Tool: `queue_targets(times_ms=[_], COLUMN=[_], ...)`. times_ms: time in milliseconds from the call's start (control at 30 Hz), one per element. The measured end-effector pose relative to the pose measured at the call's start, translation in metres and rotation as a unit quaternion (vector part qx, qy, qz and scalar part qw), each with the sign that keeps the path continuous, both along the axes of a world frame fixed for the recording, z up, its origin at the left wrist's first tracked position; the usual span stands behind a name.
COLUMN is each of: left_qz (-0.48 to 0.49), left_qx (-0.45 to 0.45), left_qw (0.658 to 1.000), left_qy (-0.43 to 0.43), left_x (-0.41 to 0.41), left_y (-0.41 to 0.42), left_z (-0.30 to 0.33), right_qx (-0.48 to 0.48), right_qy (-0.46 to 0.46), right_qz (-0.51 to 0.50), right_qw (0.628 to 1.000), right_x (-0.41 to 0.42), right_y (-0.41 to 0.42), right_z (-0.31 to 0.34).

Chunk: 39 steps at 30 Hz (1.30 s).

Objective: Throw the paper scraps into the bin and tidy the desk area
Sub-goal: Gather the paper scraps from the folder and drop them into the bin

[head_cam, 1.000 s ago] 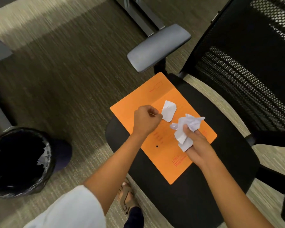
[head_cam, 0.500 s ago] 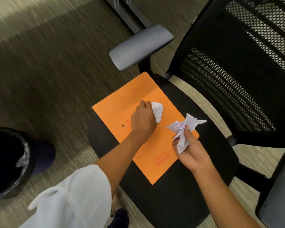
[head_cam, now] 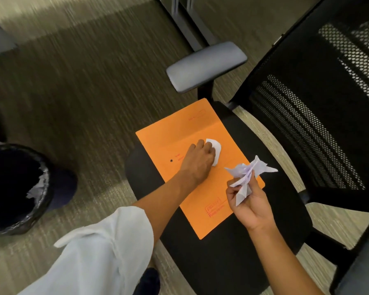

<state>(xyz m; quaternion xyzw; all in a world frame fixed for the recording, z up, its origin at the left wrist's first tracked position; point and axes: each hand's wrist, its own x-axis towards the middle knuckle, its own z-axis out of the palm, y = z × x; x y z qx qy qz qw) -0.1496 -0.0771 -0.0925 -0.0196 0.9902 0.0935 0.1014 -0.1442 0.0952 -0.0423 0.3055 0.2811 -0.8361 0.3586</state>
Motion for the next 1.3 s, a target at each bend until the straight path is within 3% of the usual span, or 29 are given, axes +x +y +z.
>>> queue_targets(times_ms=[167,333,500,567,667,733,800,933,967,1067,1133,1300], left_qz=[0.047,0.024,0.1,0.196,0.311,0.334,0.326,0.332,0.338,0.363,0.392,0.434], left_qx=[0.03,0.04,0.164,0.297,0.54,0.635,0.683,0.728,0.725,0.655,0.617,0.643], left_qw=[0.998,0.999,0.981,0.934,0.781,0.696,0.654,0.599,0.599,0.658,0.67,0.6], left_qy=[-0.01,-0.018,-0.015,0.008,0.046,0.026,0.011,0.023,0.032,0.08,0.13,0.196], left_x=[-0.004,-0.011,-0.018,-0.007,0.022,0.043,0.061,0.089,0.094,0.104,0.113,0.136], left_y=[-0.007,-0.005,-0.001,-0.006,-0.011,-0.009,-0.009,-0.028,-0.031,-0.034,-0.04,-0.069], left_z=[0.004,0.004,0.009,0.012,0.025,0.035,0.041,0.045,0.045,0.044,0.044,0.049], right_qx=[-0.014,0.005,0.029,0.053,0.071,0.076,0.083,0.1,0.117,0.2,0.225,0.18], right_qy=[0.008,-0.009,-0.014,-0.017,-0.017,-0.004,0.018,0.069,0.082,0.103,0.121,0.165], right_qz=[0.03,0.017,0.015,0.02,0.043,0.084,0.125,0.193,0.21,0.229,0.237,0.292], right_qw=[0.999,1.0,0.999,0.998,0.996,0.994,0.989,0.974,0.967,0.947,0.937,0.925], right_x=[-0.002,-0.002,-0.002,-0.003,-0.005,-0.003,-0.002,0.005,0.008,0.019,0.028,0.05], right_y=[-0.012,-0.013,-0.016,-0.017,-0.021,-0.03,-0.041,-0.071,-0.079,-0.104,-0.122,-0.163], right_z=[0.005,0.007,0.009,0.008,0.006,0.003,0.001,0.003,0.004,0.008,0.014,0.036])
